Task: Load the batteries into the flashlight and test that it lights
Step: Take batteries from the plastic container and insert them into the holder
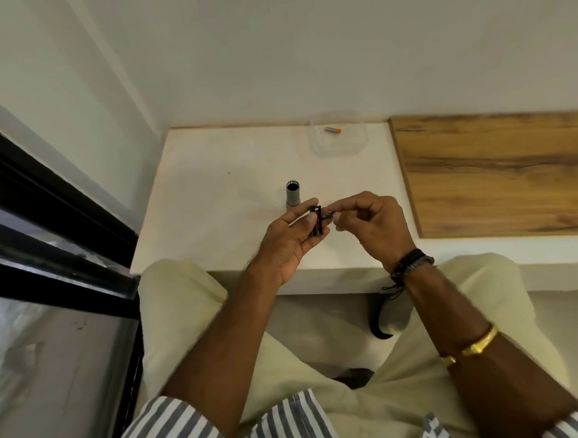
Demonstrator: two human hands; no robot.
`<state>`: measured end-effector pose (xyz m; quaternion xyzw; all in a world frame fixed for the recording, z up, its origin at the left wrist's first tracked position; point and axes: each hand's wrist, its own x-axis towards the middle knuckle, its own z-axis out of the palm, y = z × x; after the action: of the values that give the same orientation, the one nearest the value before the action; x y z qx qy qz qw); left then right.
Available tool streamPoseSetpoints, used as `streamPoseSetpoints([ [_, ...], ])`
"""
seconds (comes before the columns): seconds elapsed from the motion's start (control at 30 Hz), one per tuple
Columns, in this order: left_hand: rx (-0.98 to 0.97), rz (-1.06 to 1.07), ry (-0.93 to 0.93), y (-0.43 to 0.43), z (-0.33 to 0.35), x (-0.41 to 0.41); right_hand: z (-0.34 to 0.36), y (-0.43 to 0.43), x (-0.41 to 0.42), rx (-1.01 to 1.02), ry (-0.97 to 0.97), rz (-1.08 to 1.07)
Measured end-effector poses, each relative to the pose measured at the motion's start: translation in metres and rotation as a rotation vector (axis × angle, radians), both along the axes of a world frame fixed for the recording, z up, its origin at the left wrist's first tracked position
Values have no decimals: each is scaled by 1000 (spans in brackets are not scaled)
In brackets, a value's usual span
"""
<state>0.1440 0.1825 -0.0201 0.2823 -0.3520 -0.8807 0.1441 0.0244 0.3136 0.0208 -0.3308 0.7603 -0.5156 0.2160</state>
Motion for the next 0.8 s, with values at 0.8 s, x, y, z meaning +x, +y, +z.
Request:
streamPoseSetpoints([
  [0.8,-1,3,-8,10,-6,-3,-25,-7,20,42,278,-82],
])
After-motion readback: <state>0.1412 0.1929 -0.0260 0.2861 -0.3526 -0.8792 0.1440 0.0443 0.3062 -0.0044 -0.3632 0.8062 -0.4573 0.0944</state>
